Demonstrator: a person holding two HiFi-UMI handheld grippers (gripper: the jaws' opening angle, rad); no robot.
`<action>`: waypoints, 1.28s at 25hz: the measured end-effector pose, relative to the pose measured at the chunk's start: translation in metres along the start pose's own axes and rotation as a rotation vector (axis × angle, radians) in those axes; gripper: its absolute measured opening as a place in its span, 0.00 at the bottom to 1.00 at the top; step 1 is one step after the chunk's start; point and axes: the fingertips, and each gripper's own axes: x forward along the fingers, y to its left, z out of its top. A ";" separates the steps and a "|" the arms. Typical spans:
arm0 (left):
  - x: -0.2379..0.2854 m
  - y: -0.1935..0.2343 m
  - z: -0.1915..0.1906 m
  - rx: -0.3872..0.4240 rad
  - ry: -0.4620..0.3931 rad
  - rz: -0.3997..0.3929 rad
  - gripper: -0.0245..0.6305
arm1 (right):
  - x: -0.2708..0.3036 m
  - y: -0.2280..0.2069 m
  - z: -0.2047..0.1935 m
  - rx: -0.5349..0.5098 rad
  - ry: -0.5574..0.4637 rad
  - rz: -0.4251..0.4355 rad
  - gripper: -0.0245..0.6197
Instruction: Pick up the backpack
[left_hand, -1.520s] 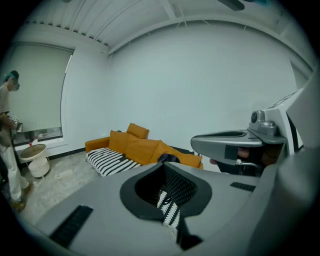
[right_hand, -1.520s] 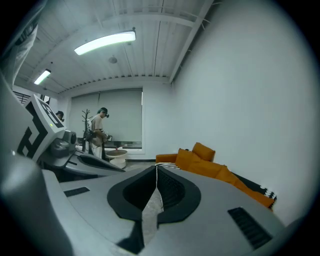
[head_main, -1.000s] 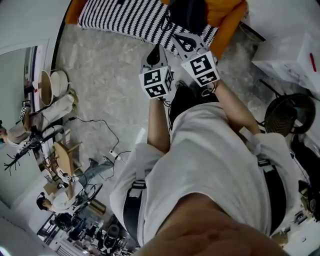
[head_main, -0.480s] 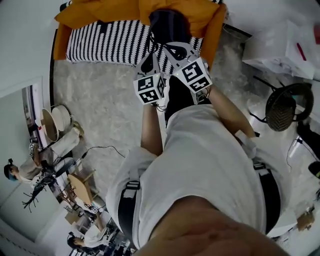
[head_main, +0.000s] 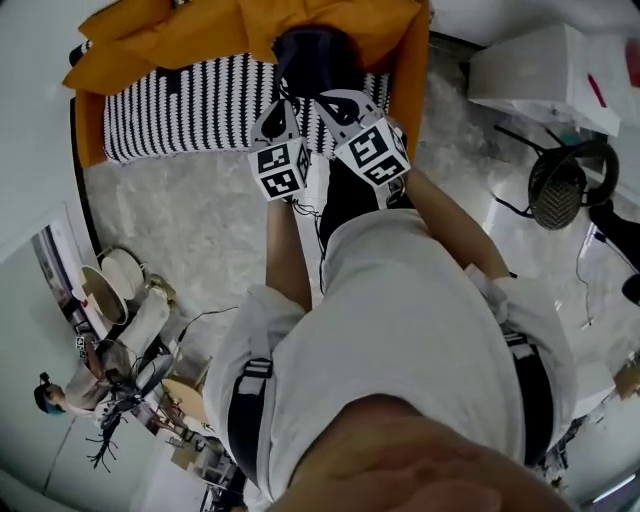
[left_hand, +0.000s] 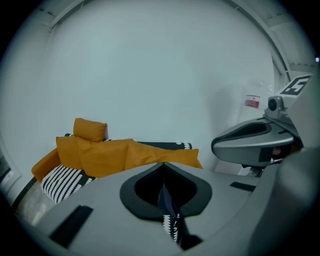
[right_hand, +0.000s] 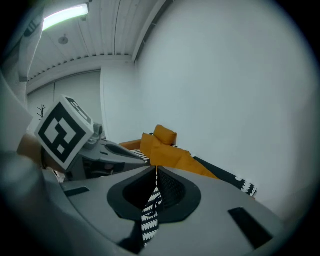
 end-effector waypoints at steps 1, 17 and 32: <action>0.010 0.007 0.000 0.008 0.014 -0.009 0.06 | 0.010 -0.003 -0.003 0.011 0.012 -0.003 0.10; 0.163 0.040 -0.029 0.133 0.162 -0.314 0.06 | 0.110 -0.079 -0.066 0.250 0.148 -0.178 0.10; 0.239 0.066 -0.086 0.183 0.323 -0.458 0.06 | 0.161 -0.111 -0.131 0.460 0.239 -0.270 0.10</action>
